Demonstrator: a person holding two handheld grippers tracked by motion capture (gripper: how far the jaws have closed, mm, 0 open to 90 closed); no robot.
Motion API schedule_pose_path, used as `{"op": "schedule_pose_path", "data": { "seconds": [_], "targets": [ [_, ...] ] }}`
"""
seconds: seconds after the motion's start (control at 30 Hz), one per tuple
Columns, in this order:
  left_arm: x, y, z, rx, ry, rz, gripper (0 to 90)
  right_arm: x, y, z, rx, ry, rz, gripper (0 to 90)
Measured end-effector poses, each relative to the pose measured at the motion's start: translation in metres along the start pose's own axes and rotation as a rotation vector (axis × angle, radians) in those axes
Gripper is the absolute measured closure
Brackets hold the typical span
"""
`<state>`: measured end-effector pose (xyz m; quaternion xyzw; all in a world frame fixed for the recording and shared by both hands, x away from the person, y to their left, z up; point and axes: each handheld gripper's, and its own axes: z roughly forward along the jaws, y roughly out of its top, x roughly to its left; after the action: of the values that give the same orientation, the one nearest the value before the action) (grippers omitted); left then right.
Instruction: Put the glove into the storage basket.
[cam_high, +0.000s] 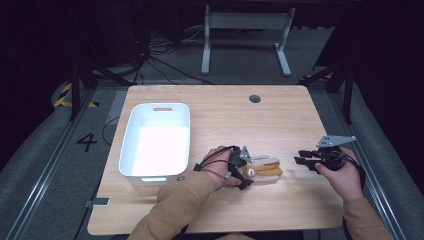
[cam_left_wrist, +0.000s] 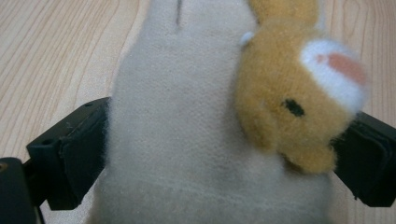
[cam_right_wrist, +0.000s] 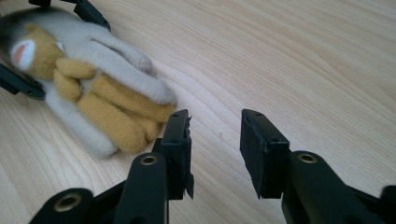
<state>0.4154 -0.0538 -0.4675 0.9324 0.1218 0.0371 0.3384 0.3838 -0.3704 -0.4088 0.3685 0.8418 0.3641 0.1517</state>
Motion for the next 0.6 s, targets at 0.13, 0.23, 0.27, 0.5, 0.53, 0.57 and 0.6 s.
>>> {"op": "schedule_pose_path", "data": {
  "seconds": [0.13,0.23,0.27,0.5,0.53,0.57,0.6],
  "targets": [
    [0.000,-0.003,-0.003,-0.040,0.018,-0.015,17.7,0.000,0.000,0.000,-0.003,0.002,-0.002,63.3],
    [-0.001,-0.003,-0.004,-0.041,0.024,-0.027,20.2,0.001,0.001,0.000,-0.004,0.000,-0.002,63.3],
    [-0.002,-0.002,-0.006,-0.036,0.025,-0.029,25.0,0.001,0.001,0.000,-0.004,0.000,-0.003,63.3],
    [-0.005,0.005,-0.010,0.015,0.042,-0.054,50.8,0.001,0.001,0.000,-0.013,0.002,-0.005,63.1],
    [-0.005,0.006,-0.010,0.016,0.047,-0.060,53.2,0.001,0.001,0.000,-0.013,0.001,-0.005,63.1],
    [-0.005,0.006,-0.010,0.023,0.051,-0.069,54.2,0.001,0.001,0.000,-0.013,0.001,-0.005,63.1],
    [-0.005,0.007,-0.010,0.025,0.051,-0.069,55.5,0.001,0.001,0.000,-0.013,0.001,-0.005,63.2]
  ]
}}
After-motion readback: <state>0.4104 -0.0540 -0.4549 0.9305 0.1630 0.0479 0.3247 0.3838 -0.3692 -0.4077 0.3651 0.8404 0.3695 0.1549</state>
